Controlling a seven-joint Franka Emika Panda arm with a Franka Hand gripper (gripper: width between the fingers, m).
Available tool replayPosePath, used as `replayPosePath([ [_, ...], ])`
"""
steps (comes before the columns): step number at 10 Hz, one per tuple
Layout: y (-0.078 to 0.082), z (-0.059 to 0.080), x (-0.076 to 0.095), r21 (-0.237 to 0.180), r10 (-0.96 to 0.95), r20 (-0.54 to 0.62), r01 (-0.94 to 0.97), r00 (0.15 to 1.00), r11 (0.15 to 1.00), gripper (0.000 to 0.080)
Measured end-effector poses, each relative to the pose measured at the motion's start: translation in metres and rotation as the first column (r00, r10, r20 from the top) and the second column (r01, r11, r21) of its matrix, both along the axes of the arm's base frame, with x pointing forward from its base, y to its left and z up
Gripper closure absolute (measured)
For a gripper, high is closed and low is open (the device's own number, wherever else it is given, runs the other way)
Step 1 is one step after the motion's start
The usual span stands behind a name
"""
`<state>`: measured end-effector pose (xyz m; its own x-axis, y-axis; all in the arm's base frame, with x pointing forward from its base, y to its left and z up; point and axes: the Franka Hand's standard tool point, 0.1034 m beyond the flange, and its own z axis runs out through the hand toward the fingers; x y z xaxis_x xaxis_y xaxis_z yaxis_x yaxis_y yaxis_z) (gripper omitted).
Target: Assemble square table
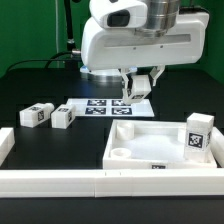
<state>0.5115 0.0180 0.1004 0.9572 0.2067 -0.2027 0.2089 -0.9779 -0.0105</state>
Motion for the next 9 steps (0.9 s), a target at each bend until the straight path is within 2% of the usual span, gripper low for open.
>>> replayPosePath([
  [1,-0.003,0.006,0.005,0.041,-0.087,0.035,0.085,0.996,0.996,0.0512],
  [3,-0.01,0.024,0.028,0.059,-0.13,0.125,0.123,0.984,0.991,0.0512],
  [4,-0.012,0.023,0.037,0.06,-0.129,0.234,0.118,0.964,0.991,0.0512],
  [6,-0.018,0.02,0.033,0.056,-0.129,0.329,0.117,0.936,0.992,0.0512],
  [7,-0.023,0.02,0.037,0.055,-0.131,0.414,0.119,0.901,0.991,0.0512],
  [8,-0.033,0.014,0.033,0.058,-0.154,0.464,0.143,0.872,0.988,0.0512],
  [9,-0.041,0.016,0.04,0.054,-0.155,0.507,0.148,0.848,0.988,0.0512],
])
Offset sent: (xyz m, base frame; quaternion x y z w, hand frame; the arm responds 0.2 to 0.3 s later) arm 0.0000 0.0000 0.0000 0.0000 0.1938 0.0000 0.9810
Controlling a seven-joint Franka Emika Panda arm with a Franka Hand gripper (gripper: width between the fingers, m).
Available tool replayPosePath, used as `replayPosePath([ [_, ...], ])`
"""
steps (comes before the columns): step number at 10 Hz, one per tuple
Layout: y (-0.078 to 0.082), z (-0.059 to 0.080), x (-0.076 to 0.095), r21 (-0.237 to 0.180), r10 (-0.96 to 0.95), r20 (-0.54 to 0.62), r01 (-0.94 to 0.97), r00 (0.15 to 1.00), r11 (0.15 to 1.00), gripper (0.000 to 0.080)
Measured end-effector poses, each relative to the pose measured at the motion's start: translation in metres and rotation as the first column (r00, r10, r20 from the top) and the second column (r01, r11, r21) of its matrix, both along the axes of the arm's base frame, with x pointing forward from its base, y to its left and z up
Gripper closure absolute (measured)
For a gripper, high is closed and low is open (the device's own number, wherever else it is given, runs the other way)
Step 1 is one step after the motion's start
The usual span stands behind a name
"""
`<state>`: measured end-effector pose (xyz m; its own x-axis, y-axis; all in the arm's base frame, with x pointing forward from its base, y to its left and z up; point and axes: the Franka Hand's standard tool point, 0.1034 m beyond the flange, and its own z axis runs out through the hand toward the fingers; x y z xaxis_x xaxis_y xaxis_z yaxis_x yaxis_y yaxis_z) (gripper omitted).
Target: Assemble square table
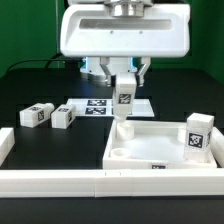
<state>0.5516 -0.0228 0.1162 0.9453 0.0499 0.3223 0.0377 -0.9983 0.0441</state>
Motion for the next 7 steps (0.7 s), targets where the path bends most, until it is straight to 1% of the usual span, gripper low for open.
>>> replayPosePath([
  [1,-0.007,0.005,0.006,0.009,-0.03,0.028,0.029,0.999,1.0,0.0512],
  [2,-0.017,0.012,0.012,0.008,-0.079,0.12,0.079,0.99,0.997,0.0512],
  [3,-0.012,0.006,0.007,0.017,-0.072,0.091,0.07,0.993,0.997,0.0512],
  [5,-0.01,0.005,0.01,0.026,-0.082,0.087,0.08,0.993,0.996,0.0512],
  [6,0.0,0.007,0.027,0.049,-0.1,0.087,0.096,0.991,0.994,0.0512],
  [7,0.006,0.008,0.047,0.049,-0.09,0.107,0.085,0.99,0.995,0.0512],
])
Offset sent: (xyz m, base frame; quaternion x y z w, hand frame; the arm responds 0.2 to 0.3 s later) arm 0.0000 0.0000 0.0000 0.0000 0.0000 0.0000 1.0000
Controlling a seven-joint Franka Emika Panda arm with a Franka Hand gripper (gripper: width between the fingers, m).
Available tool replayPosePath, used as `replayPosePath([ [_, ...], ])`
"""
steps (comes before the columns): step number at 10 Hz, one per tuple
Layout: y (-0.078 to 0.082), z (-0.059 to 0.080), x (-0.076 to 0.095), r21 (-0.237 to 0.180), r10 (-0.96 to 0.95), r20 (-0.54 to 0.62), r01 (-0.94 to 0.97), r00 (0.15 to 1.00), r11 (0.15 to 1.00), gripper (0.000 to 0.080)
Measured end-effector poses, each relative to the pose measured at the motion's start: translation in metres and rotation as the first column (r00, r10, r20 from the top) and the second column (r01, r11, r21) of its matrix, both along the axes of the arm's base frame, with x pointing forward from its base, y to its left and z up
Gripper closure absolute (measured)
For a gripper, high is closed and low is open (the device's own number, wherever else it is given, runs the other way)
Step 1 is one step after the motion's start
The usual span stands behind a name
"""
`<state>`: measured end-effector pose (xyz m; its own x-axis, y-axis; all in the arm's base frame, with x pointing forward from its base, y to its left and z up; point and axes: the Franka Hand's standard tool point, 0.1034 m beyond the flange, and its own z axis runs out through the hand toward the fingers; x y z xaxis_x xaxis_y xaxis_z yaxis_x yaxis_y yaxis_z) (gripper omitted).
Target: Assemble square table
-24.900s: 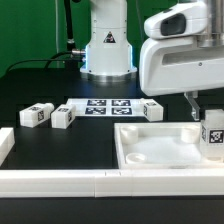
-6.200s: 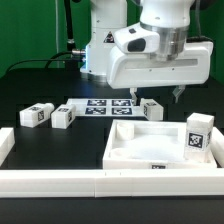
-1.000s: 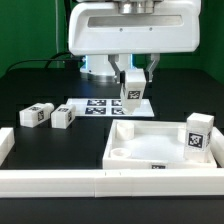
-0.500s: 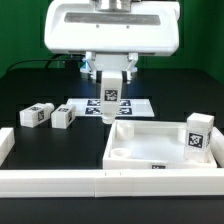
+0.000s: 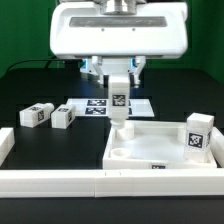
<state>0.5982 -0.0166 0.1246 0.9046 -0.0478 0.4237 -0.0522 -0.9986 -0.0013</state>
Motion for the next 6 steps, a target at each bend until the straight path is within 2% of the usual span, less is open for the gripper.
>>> replayPosePath([
  [1,0.0062,-0.0035,0.0131,-0.008,0.011,0.021,-0.011,1.0,1.0,0.0512],
  [2,0.0087,-0.008,0.0149,-0.016,0.017,0.029,-0.017,0.999,1.0,0.0512],
  [6,0.0049,-0.0088,0.0145,-0.02,0.019,0.026,-0.018,0.999,1.0,0.0512],
])
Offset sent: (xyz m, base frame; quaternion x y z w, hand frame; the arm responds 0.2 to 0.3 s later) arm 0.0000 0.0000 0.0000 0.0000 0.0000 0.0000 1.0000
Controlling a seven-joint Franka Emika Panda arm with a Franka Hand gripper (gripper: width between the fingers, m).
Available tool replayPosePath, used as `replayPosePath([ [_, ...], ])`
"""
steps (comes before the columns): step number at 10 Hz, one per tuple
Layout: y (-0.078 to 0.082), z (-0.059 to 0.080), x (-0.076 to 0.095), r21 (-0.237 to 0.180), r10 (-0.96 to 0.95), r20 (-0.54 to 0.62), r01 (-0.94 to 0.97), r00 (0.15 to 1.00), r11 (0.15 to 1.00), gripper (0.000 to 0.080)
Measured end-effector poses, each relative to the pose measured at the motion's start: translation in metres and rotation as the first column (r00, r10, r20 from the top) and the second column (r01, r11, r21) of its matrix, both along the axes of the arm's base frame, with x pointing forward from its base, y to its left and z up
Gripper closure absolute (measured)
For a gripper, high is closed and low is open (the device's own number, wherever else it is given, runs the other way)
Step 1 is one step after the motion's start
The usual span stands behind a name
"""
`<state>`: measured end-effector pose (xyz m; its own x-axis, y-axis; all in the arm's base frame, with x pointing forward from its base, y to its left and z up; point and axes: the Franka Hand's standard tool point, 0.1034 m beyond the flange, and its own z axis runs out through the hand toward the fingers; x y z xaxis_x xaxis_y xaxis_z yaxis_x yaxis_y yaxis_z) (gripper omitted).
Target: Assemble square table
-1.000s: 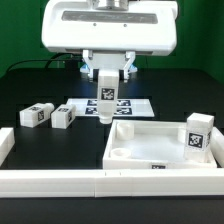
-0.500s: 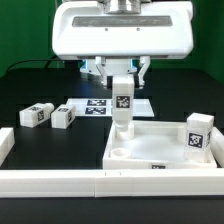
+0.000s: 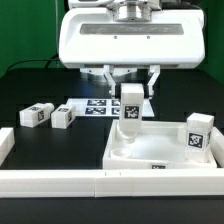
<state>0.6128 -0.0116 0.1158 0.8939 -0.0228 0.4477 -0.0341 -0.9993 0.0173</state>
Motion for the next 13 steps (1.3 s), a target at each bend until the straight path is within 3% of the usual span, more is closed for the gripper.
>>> replayPosePath([
  [1,-0.006,-0.003,0.002,-0.008,0.004,-0.002,-0.004,1.0,1.0,0.0512],
  [4,-0.003,-0.009,0.013,-0.01,0.007,0.003,-0.007,1.0,1.0,0.0512],
  [6,-0.008,-0.016,0.009,-0.019,0.005,0.0,-0.005,1.0,1.0,0.0512],
  [13,-0.012,-0.016,0.007,-0.028,-0.002,0.018,0.002,1.0,1.0,0.0512],
])
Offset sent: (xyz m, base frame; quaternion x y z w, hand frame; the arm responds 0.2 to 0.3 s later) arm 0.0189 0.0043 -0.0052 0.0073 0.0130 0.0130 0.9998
